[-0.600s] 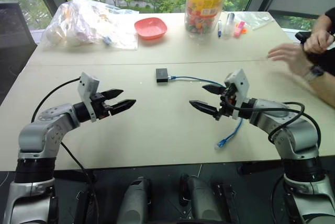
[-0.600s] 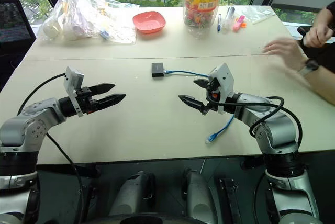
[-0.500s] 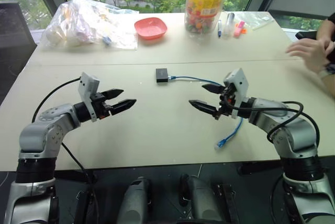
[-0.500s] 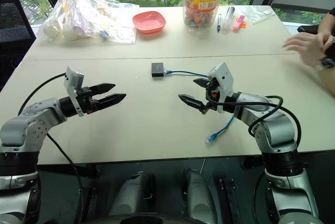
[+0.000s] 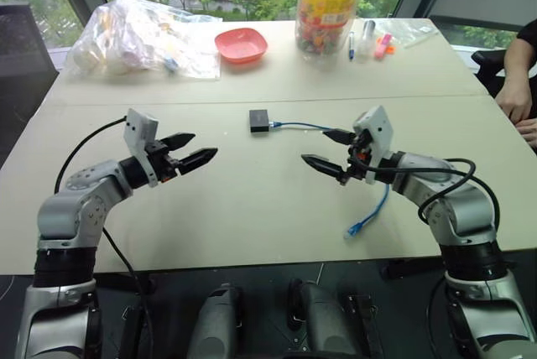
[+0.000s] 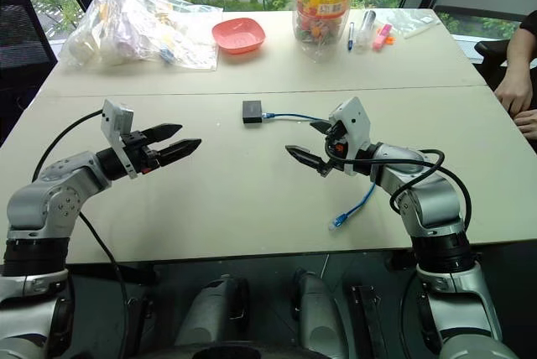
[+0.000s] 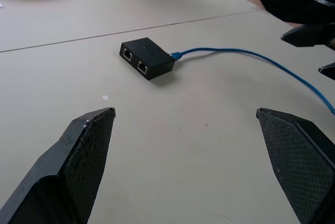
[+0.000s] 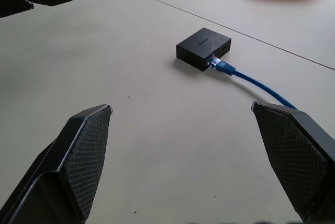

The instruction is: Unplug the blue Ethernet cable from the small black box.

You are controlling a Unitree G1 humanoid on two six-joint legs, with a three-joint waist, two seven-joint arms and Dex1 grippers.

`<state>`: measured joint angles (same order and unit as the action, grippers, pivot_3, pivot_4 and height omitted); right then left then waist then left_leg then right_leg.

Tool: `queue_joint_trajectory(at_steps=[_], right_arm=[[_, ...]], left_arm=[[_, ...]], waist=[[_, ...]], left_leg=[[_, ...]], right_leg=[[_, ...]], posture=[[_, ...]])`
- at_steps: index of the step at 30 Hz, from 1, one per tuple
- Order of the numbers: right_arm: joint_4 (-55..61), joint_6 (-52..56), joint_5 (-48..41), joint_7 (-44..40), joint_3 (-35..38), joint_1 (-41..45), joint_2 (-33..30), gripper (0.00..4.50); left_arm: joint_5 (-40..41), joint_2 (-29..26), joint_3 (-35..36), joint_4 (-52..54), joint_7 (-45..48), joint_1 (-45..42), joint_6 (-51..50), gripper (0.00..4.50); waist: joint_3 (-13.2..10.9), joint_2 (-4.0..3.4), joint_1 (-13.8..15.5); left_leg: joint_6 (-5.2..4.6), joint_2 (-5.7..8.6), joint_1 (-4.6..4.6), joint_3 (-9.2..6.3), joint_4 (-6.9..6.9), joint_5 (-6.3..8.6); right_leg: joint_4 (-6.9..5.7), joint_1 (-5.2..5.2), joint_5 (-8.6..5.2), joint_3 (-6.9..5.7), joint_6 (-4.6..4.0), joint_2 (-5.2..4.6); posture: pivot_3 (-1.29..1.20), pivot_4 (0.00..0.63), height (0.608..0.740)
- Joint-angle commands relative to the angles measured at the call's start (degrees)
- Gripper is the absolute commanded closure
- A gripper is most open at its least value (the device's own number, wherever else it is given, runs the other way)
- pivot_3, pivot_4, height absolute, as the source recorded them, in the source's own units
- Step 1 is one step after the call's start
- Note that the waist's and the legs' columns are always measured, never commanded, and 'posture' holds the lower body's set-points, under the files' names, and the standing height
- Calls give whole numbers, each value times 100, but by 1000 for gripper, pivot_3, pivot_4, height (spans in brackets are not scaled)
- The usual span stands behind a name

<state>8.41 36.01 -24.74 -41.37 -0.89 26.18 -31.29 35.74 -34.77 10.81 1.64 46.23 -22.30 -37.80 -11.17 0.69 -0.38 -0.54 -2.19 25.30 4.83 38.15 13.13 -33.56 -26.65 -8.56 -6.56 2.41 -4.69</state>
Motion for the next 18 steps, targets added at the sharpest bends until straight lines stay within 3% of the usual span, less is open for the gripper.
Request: queue_joint_trajectory(at_steps=[1, 5, 8, 16, 18], right_arm=[[-109, -256, 151, -3, -45, 234, 79, 0], [-471, -442, 317, -32, -119, 463, 178, 0], [-1477, -869, 601, 10, -187, 1011, 386, 0], [-6928, -3248, 2120, 157, -807, 3655, 1415, 0], [-7713, -3547, 2332, 339, -779, 4016, 1597, 0]], left_arm=[[-41, -84, 33, 62, 90, -127, 124, 9], [-63, -125, 20, 65, 132, -183, 102, 9], [2, -130, 72, 91, 131, -211, 23, 9], [21, 44, 77, 303, -57, -50, 50, 9], [55, 100, 130, 414, -161, 18, 36, 9]], waist=[[0, 0, -4], [0, 0, -8], [0, 0, -22], [-1, 0, -68], [-1, 0, -75]], left_leg=[[0, 0, 0, 0, 0, 0], [0, 1, 0, 1, 0, 0], [-1, 15, -1, 1, 0, -1], [1, 22, -14, 9, 2, -4], [0, 22, -13, 11, -2, -5]], right_leg=[[0, 0, 0, 0, 0, 0], [0, 0, 0, 0, 0, 0], [-4, -1, 1, 0, 0, 0], [-44, -7, 5, 9, 9, 2], [-49, -11, 10, 10, 16, 3]], posture=[[0, 150, 740], [0, 150, 740], [0, 150, 740], [0, 150, 740], [0, 150, 740]])
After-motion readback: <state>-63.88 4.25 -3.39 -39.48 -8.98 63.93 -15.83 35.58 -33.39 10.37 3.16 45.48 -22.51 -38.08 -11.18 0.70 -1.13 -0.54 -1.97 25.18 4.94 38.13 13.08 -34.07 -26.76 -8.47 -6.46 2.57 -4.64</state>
